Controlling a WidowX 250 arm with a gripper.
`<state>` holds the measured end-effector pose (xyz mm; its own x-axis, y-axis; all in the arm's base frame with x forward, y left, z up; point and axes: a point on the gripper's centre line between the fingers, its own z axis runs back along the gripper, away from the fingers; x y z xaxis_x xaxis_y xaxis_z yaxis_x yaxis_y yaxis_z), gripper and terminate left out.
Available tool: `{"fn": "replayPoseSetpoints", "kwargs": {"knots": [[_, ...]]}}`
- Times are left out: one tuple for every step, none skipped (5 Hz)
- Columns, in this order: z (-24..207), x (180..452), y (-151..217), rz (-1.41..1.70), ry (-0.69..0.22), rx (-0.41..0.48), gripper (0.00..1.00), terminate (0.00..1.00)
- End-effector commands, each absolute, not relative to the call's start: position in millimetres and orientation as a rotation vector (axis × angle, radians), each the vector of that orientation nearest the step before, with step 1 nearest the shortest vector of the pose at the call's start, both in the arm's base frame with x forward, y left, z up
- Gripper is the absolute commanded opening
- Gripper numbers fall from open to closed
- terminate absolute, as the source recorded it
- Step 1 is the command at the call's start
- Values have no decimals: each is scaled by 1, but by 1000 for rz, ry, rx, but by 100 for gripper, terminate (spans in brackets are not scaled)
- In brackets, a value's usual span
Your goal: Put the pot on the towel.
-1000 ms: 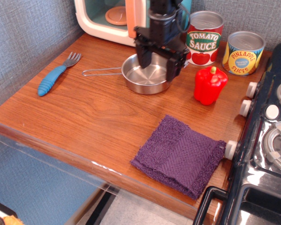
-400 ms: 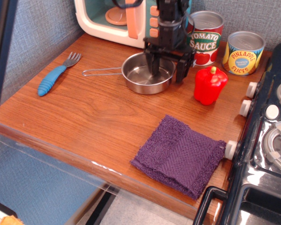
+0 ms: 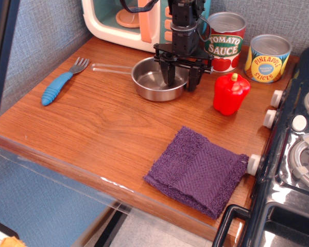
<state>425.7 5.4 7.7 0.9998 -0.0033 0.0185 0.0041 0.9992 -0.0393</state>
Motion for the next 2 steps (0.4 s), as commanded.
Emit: {"fn": "replayPoseSetpoints", "kwargs": {"knots": [[33, 420, 9, -13, -83, 23, 0, 0], [51, 415, 7, 46, -137, 65, 0, 0]]}}
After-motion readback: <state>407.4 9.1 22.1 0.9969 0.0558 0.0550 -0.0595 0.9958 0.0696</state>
